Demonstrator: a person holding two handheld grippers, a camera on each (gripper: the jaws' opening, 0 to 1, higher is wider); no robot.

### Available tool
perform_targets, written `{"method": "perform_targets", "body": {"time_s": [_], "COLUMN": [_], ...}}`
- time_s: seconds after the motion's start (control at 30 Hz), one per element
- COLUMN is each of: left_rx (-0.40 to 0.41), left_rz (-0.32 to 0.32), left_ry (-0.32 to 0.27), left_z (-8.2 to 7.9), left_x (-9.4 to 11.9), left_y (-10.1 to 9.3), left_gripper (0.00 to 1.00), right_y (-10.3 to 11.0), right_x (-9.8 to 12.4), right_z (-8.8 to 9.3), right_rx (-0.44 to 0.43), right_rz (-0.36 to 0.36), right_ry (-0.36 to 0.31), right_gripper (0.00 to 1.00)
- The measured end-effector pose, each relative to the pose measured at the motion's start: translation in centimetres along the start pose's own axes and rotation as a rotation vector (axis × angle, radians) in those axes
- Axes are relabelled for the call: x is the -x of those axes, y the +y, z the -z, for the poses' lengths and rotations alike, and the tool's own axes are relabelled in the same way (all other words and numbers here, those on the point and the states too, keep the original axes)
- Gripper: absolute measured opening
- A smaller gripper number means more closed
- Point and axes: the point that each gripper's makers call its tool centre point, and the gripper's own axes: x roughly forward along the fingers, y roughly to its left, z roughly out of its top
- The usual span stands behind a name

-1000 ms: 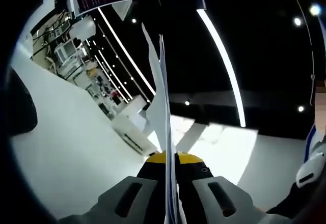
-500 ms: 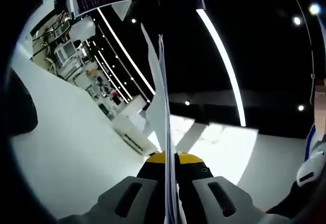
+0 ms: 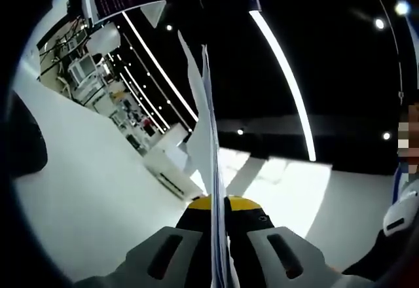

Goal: Organize the stack of printing papers by aligning and flattening the scattered papers on the table

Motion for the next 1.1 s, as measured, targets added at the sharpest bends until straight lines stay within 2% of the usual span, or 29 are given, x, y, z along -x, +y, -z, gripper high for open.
{"method": "perform_targets", "body": {"time_s": [0.23, 0.3, 0.57, 0.83, 0.93, 1.1], "left_rx": [0.003, 0.006, 0.008, 0.007, 0.003, 0.003], "left_rz": [0.002, 0.003, 0.005, 0.003, -0.001, 0.001], "left_ry": [-0.008, -0.007, -0.006, -0.010, -0.006, -0.005], "left_z": [-0.1, -0.1, -0.1, -0.1, -0.1, -0.1], "left_x": [0.1, 0.1, 0.0, 0.1, 0.1, 0.1], "left_y": [0.0, -0.1, 0.0, 0.1, 0.3, 0.2], "left_gripper": [0.06, 0.06, 0.06, 0.06, 0.06, 0.06], "right_y": [-0.3, 0.5, 0.7, 0.7, 0.4, -1.2], "right_x": [0.8, 1.2, 2.1, 1.9, 1.9, 2.0], "right_z": [-0.2, -0.6, 0.8, 0.9, 0.8, 0.7], "right_rx": [-0.006, -0.020, 0.024, 0.011, 0.006, -0.010], "right_rz": [0.001, -0.041, -0.033, -0.025, -0.016, 0.027], "right_ry": [-0.012, -0.042, 0.002, 0.004, 0.003, -0.001], "right_gripper": [0.77, 0.79, 0.80, 0.79, 0.74, 0.57]}}
